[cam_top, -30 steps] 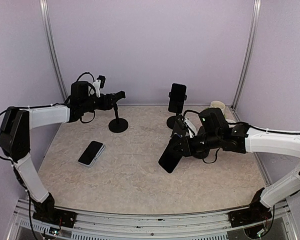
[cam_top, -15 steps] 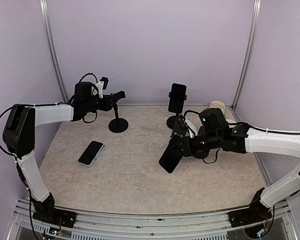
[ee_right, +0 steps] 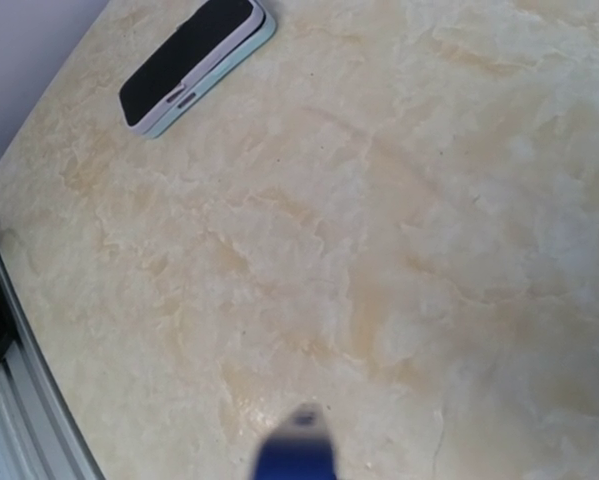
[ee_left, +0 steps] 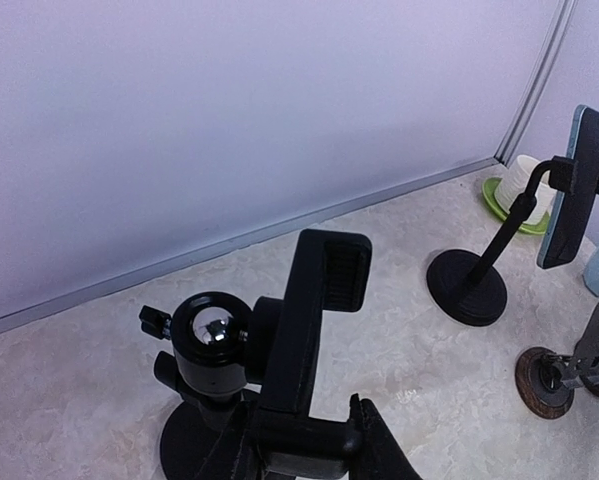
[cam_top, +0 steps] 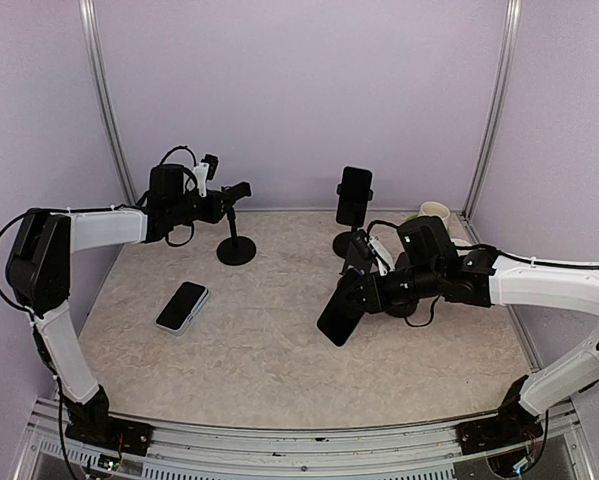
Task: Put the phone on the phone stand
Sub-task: Move the phone stand to the center of the board.
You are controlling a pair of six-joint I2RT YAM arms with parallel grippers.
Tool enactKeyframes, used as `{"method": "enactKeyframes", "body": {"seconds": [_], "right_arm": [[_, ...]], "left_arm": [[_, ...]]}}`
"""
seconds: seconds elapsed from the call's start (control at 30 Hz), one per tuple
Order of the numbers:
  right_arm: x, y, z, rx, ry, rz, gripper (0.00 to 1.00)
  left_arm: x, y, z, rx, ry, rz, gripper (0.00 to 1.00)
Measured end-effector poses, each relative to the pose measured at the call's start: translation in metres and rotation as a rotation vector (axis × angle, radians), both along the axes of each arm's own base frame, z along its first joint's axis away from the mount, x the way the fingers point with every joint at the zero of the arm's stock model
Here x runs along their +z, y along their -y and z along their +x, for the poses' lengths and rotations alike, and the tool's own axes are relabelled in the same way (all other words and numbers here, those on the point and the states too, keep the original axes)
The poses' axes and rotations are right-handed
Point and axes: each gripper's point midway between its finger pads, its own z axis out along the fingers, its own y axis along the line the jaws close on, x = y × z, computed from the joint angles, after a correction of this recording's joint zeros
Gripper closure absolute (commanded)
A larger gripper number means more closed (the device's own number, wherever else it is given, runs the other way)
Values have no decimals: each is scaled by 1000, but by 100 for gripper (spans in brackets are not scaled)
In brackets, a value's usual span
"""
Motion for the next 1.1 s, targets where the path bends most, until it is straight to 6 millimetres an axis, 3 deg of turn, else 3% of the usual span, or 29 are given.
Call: {"method": "enactKeyframes", "body": {"seconds": [0.17,0.33,0.63,0.83,1.1], "right_arm": [[-1,1,-1,13,13,-13,100],[-1,1,-2,41,38,-33,100],[23,-1,-7,119,121,-25,100],[49,-7,-17,229,195,-8,100],[79,-10,-27,337,269,-6,100]], "left_arm": [[1,8,-5,-22,0,-1,97],[1,26,-31,-90,-14,-7,97],[1,70,-114,-274,-34,-30,97],[0,106,-177,-435,-23,-51,96],[2,139,-247,-606,-29,-69,93]]}}
